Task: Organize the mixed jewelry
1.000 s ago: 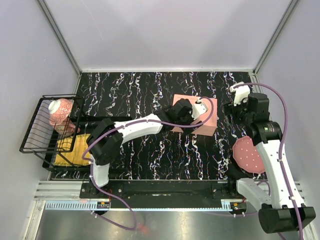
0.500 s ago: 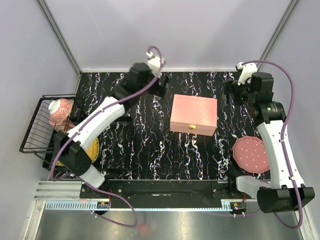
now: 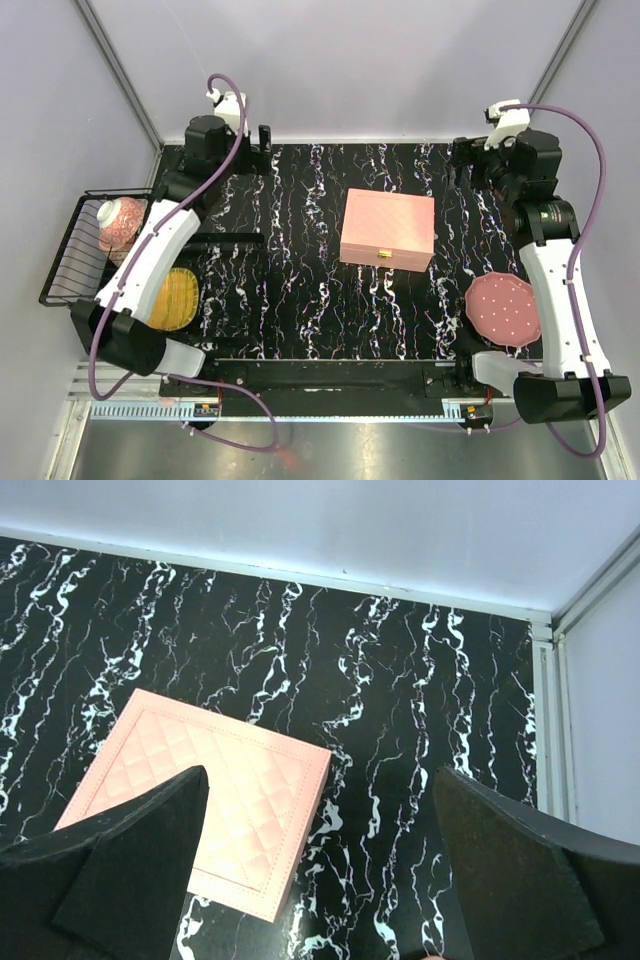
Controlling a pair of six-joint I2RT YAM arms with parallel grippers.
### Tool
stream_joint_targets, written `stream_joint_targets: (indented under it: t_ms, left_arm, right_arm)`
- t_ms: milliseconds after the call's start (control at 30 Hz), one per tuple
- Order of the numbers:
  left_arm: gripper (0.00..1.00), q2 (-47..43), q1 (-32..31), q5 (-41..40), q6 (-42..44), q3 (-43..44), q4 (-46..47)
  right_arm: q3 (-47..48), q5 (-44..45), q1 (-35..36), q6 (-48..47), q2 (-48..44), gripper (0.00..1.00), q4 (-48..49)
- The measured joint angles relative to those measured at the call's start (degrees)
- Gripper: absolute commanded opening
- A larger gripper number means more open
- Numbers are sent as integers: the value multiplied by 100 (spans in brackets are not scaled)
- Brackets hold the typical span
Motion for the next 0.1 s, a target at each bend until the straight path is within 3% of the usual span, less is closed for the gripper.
stream_joint_targets:
  t_ms: [100]
  left_arm:
    - [99, -243, 11, -9, 4, -269, 20]
  right_arm:
    - [26, -107, -4, 50, 111, 100, 74]
